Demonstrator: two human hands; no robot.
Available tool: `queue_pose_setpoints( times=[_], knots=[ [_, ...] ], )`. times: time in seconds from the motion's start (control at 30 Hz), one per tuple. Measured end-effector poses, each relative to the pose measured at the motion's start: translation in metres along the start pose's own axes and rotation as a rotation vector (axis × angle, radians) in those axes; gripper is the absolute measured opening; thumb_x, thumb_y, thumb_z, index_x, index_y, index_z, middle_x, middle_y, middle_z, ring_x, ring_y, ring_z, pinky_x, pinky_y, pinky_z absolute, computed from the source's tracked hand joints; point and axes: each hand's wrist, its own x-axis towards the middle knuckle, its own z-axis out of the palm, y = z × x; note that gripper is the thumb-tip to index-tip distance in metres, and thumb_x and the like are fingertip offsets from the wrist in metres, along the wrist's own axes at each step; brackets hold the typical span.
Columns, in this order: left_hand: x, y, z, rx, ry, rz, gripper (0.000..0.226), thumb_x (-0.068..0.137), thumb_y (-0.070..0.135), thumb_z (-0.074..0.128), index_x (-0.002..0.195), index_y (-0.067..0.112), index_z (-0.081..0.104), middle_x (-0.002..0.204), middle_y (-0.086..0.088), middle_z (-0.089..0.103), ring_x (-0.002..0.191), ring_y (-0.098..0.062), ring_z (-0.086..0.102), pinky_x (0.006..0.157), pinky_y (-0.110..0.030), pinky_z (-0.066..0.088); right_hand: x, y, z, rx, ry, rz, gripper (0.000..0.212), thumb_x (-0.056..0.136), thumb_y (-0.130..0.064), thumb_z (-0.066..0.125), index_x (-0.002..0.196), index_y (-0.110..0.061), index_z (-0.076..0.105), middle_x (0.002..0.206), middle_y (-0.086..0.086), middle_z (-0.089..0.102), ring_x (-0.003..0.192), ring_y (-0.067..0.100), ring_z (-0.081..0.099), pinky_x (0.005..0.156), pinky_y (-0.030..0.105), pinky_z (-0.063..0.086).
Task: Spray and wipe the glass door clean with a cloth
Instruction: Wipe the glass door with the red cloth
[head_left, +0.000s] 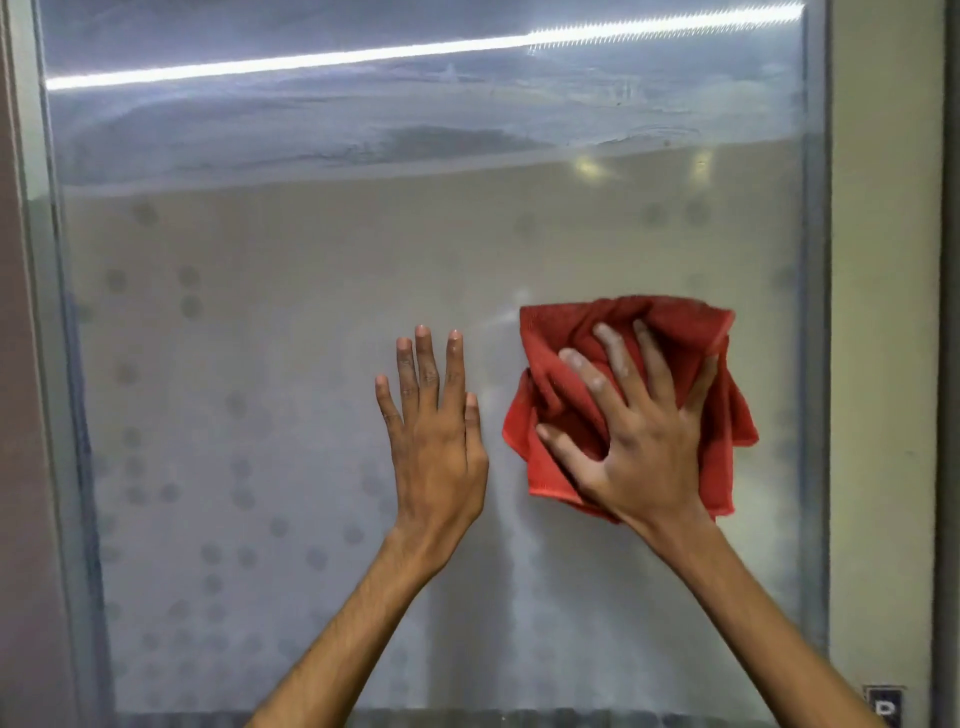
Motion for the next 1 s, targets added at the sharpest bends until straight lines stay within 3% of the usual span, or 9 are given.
queue_pose_setpoints(
  times=[0.1, 0.27, 0.47, 0.67, 1.0],
  knots=[
    [-0.006, 0.005, 0.002, -0.024, -0.012, 0.013, 0.059, 0.102, 0.022, 0.026, 0.158, 0.021, 0.006, 0.166, -0.005, -0.005, 0.153, -0.021, -0.011, 0.123, -0.048, -0.006, -0.037, 0.006, -0.002, 0.014, -0.030, -0.007, 0.061, 0.086, -0.062, 0.059, 0.140, -0.034, 0.055, 0.154, -0.001, 0.045, 0.145, 0.027, 0.036, 0.108, 0.073, 0.023],
    [-0.011, -0.003, -0.006, -0.067, -0.051, 0.049, 0.059, 0.103, 0.023, 0.032, 0.158, 0.022, 0.011, 0.166, -0.003, -0.003, 0.153, -0.015, -0.011, 0.124, -0.044, -0.008, -0.039, 0.045, -0.013, -0.043, -0.037, -0.047, 0.058, 0.084, -0.042, 0.054, 0.141, -0.034, 0.053, 0.153, 0.000, 0.045, 0.142, 0.027, 0.040, 0.108, 0.076, 0.018],
    [-0.005, -0.011, -0.009, -0.038, -0.036, 0.066, 0.059, 0.103, 0.026, 0.035, 0.158, 0.019, 0.013, 0.166, -0.004, -0.002, 0.153, -0.018, -0.008, 0.123, -0.044, -0.011, 0.041, 0.065, -0.019, 0.039, 0.025, 0.308, 0.055, 0.093, -0.045, 0.046, 0.146, -0.034, 0.043, 0.159, -0.001, 0.036, 0.152, 0.024, 0.021, 0.110, 0.078, 0.002],
    [0.003, -0.032, -0.017, -0.037, -0.026, 0.082, 0.063, 0.102, 0.029, 0.040, 0.158, 0.017, 0.013, 0.165, -0.004, -0.001, 0.153, -0.017, -0.008, 0.123, -0.045, -0.010, 0.100, 0.024, -0.005, 0.019, 0.059, 0.433, 0.054, 0.098, -0.054, 0.036, 0.150, -0.040, 0.036, 0.164, -0.007, 0.026, 0.154, 0.023, 0.012, 0.107, 0.080, -0.001],
    [0.018, -0.119, -0.057, -0.022, 0.032, -0.019, 0.069, 0.101, 0.041, 0.027, 0.157, 0.009, 0.003, 0.166, -0.006, -0.003, 0.153, -0.016, -0.010, 0.122, -0.051, -0.009, 0.124, -0.098, 0.030, -0.017, 0.010, 0.259, 0.056, 0.096, -0.051, 0.039, 0.151, -0.042, 0.034, 0.165, -0.004, 0.022, 0.154, 0.032, 0.009, 0.102, 0.085, 0.002]
  ],
)
